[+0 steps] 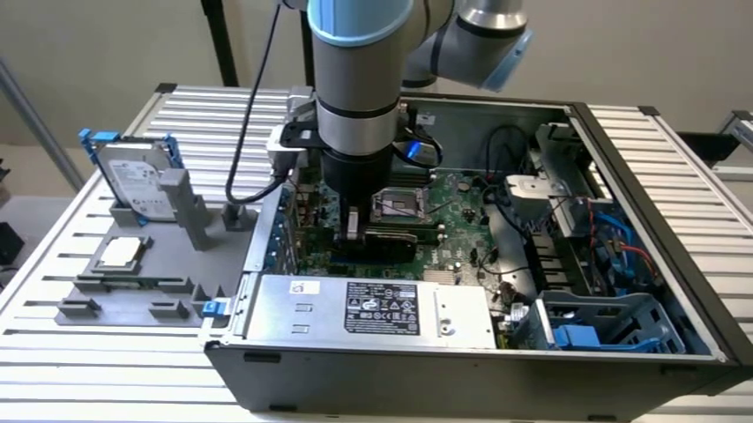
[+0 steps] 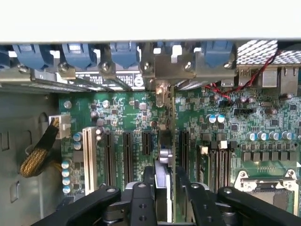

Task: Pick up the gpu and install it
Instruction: 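Insert the gpu into the slot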

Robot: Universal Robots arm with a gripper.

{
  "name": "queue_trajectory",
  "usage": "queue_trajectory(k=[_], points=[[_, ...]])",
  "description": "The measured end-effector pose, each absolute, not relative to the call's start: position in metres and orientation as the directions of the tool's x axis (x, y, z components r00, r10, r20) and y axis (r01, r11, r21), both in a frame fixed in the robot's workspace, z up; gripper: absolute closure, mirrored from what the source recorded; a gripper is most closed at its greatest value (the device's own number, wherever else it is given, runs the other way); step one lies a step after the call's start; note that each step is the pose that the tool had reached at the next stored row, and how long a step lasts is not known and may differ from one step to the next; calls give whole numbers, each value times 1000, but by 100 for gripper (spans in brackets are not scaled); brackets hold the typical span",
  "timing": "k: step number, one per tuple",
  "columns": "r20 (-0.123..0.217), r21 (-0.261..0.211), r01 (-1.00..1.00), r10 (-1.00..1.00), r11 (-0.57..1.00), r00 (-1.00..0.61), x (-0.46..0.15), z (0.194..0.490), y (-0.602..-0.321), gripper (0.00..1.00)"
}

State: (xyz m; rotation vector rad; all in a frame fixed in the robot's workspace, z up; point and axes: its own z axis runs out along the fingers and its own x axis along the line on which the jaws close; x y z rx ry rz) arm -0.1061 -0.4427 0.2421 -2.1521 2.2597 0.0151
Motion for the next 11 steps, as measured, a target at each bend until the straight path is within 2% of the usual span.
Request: queue_trajectory(k=[1,11], points=[[-21,-7,-999,-999,48,-48,-106,243,-443,65],[-21,-7,-999,-999,47,-47,-106,275,-443,65]])
